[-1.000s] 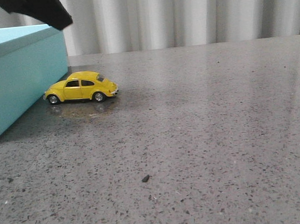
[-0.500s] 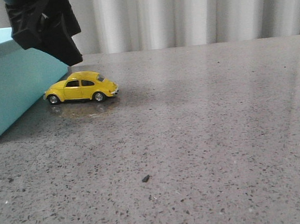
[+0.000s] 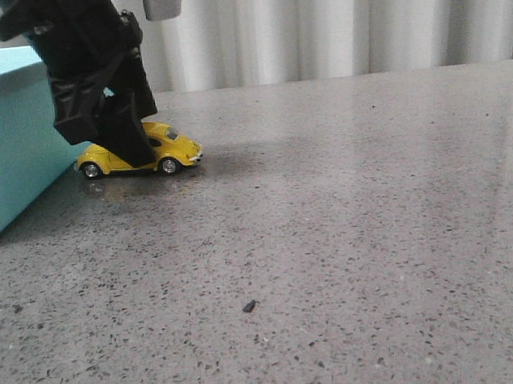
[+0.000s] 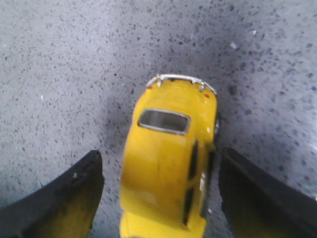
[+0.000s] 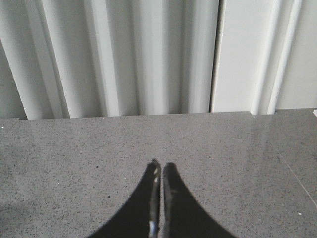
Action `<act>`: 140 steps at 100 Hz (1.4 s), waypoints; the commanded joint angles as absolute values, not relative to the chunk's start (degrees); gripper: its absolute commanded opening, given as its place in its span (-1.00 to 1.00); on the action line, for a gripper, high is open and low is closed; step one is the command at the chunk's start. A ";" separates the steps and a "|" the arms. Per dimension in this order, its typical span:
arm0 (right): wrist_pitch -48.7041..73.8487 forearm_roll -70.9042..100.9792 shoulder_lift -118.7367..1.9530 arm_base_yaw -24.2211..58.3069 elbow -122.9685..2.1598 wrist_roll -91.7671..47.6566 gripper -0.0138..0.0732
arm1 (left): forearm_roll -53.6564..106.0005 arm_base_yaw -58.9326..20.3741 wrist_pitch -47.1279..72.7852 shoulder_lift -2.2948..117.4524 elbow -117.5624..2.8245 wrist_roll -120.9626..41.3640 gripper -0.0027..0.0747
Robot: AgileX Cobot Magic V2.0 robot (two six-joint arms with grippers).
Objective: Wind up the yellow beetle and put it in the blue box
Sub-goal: 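Lower the open left gripper down over the beetle, then close the left gripper around the beetle's body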
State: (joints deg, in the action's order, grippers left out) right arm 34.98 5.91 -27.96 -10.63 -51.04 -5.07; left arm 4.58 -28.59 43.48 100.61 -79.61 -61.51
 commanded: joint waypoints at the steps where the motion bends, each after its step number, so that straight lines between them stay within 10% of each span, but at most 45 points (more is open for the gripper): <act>1: 30.17 5.50 -28.30 -10.81 -52.35 -5.74 -0.82 | 5.00 -28.47 40.90 98.87 -82.42 -61.33 0.26; 73: 29.93 3.52 -28.30 -10.81 -52.35 -5.74 -0.82 | 5.98 -25.90 44.50 102.73 -82.49 -61.33 0.24; 111: 29.94 3.52 -28.30 -10.81 -52.35 -5.74 -0.82 | 6.09 -25.90 45.39 102.73 -82.49 -61.33 -0.41; 140: 28.91 3.28 -28.30 -10.81 -52.35 -5.74 -0.82 | 6.31 -25.90 47.24 102.61 -85.02 -61.22 -0.51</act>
State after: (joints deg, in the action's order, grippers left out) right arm 34.20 3.73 -27.96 -10.63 -50.92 -5.10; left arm 6.63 -26.29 46.89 104.49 -82.62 -61.60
